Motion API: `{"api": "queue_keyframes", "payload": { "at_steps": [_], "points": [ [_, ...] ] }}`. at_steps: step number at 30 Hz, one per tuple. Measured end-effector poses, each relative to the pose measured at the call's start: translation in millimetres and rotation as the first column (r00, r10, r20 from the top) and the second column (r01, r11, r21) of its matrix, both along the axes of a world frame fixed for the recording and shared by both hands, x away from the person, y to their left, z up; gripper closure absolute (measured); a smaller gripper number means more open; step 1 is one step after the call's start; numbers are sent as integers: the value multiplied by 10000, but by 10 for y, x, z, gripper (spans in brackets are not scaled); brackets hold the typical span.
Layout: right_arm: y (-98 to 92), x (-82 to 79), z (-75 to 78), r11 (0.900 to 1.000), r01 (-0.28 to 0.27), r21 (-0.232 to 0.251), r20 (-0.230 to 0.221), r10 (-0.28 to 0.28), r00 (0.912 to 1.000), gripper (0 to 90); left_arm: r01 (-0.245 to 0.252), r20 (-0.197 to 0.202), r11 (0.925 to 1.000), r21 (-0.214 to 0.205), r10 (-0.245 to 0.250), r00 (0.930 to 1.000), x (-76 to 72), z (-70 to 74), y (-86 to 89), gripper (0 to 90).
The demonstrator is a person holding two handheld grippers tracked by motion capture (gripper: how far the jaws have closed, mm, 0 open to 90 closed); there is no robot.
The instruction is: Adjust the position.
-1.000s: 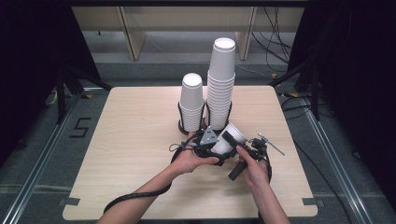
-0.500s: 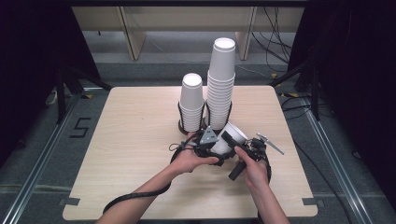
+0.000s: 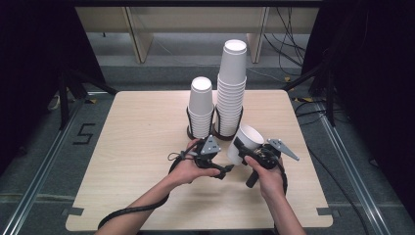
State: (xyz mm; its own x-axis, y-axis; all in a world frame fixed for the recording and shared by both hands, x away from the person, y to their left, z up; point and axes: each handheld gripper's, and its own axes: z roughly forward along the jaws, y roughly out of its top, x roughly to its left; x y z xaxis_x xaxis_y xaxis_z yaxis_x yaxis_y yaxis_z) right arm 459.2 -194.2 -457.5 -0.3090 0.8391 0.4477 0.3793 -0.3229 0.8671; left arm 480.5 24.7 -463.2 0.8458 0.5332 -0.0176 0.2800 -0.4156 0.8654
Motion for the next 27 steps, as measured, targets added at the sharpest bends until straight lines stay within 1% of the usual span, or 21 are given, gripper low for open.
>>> {"api": "queue_keyframes", "payload": {
  "at_steps": [1,2,5,7,8,10,11,12,14,15,16,17,18,19,20,21,22,24,25,26,27],
  "points": [
    [-7,-10,4,9996,-5,-268,156,9,9999,175,-19,-6,10000,3,19,10000,-2,0,31,76],
    [5,-12,-1,9997,-68,-213,229,73,9997,175,-73,-56,10000,-39,73,10000,-9,-1,81,78],
    [9,-29,-9,9970,-142,-767,596,188,9980,174,-207,-165,9998,-75,206,9997,-26,-11,187,81],
    [12,-45,-6,9943,-113,-1062,654,183,9977,174,-236,-199,9997,-107,234,9995,-30,-22,245,84],
    [13,-49,-9,9910,-30,-1341,802,139,9967,174,-342,-166,9993,-126,339,9993,-42,-27,266,85],
    [23,-76,-3,9893,-135,-1449,994,282,9947,173,-345,-202,9993,-175,342,9992,-55,-27,311,87],
    [25,-99,5,9851,-101,-1715,1000,276,9946,173,-375,-185,9992,-125,372,9991,-66,-22,335,88],
    [27,-106,11,9808,6,-1952,1202,234,9925,173,-420,-138,9990,-159,418,9990,-79,-20,358,88],
    [36,-134,23,9802,-90,-1978,1371,368,9899,173,-527,-126,9985,-123,525,9985,-109,-11,412,90],
    [29,-147,31,9754,1,-2204,1524,343,9877,173,-577,-85,9981,-201,575,9983,-125,-11,440,90],
    [35,-174,44,9756,51,-2193,1441,272,9892,172,-626,-13,9978,-205,626,9980,-139,-11,474,90],
    [32,-189,57,9711,82,-2385,1536,294,9877,173,-707,4,9972,-257,707,9975,-154,-11,510,90],
    [12,-198,65,9630,203,-2688,1838,305,9825,172,-800,-29,9965,-242,800,9968,-169,-6,550,90],
    [5,-220,77,9602,256,-2780,1816,264,9830,172,-837,-5,9962,-240,837,9965,-175,-6,592,91],
    [1,-234,78,9624,279,-2704,1909,252,9813,172,-936,26,9949,-368,937,9956,-182,-13,615,91],
    [-7,-257,89,9586,333,-2828,1755,175,9843,172,-1000,27,9943,-370,1002,9950,-185,-12,667,91],
    [-18,-256,81,9594,312,-2803,2006,267,9793,172,-1101,71,9931,-397,1105,9939,-190,-14,704,91],
    [-53,-286,90,9534,380,-2994,1890,203,9818,172,-1261,88,9908,-487,1267,9919,-203,-16,778,91],
    [-61,-283,83,9574,395,-2859,2007,196,9794,172,-1389,64,9887,-572,1394,9902,-212,-20,812,91],
    [-87,-285,83,9525,400,-3019,2088,251,9776,172,-1395,145,9885,-577,1405,9900,-209,-20,849,92],
    [-83,-304,85,9566,509,-2868,1893,45,9819,172,-1431,201,9878,-618,1446,9893,-213,-25,883,92]
  ]
}}
